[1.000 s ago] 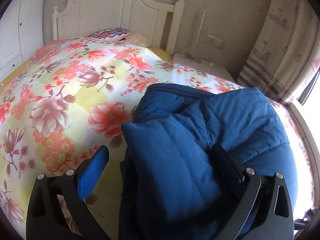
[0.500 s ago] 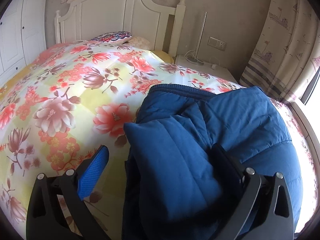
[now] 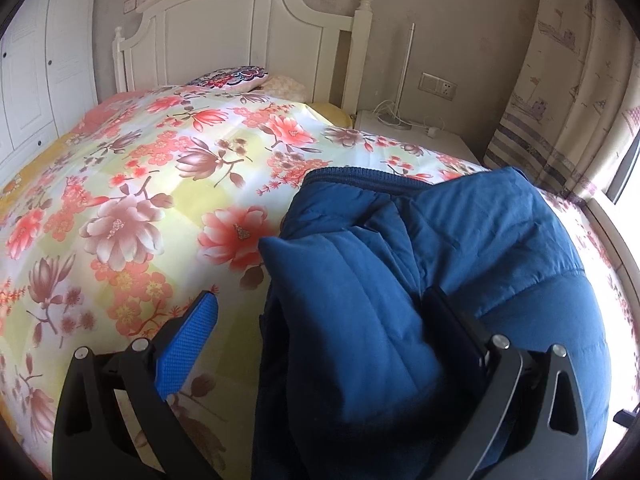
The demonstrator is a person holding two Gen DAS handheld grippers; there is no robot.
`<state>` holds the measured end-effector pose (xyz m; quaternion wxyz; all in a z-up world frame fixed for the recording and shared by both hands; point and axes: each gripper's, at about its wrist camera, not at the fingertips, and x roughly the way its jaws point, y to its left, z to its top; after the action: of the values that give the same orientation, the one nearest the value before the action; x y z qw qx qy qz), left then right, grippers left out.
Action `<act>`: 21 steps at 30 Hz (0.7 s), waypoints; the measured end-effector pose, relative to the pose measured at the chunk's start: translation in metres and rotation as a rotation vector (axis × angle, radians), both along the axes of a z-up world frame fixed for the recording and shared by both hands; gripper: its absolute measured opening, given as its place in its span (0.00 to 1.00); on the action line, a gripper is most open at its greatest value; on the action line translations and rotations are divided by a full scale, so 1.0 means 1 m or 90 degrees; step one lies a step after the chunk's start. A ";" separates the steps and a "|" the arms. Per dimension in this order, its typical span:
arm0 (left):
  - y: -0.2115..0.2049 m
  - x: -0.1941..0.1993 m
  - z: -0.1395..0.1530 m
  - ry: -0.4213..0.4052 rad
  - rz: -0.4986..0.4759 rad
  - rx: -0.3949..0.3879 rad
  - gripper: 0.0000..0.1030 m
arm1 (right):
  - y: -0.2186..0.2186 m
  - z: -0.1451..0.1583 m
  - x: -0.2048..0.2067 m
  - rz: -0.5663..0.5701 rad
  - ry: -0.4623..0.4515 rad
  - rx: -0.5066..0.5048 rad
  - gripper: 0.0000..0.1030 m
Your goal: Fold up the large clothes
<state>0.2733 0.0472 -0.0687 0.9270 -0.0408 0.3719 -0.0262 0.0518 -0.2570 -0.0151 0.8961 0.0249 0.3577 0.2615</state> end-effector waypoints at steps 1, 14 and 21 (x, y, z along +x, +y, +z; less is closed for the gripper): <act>0.003 -0.005 0.003 -0.001 0.001 -0.002 0.98 | 0.017 0.011 0.008 0.011 -0.010 0.000 0.96; 0.020 -0.061 0.009 -0.035 -0.022 0.014 0.98 | 0.057 0.009 0.022 -0.010 -0.030 -0.022 0.96; 0.027 -0.070 -0.005 -0.025 -0.021 0.001 0.98 | 0.058 0.039 0.029 -0.059 -0.082 -0.006 0.96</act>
<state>0.2037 0.0744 -0.0736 0.9335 -0.0334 0.3545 -0.0421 0.0813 -0.1992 0.0238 0.9285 0.0205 0.2992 0.2187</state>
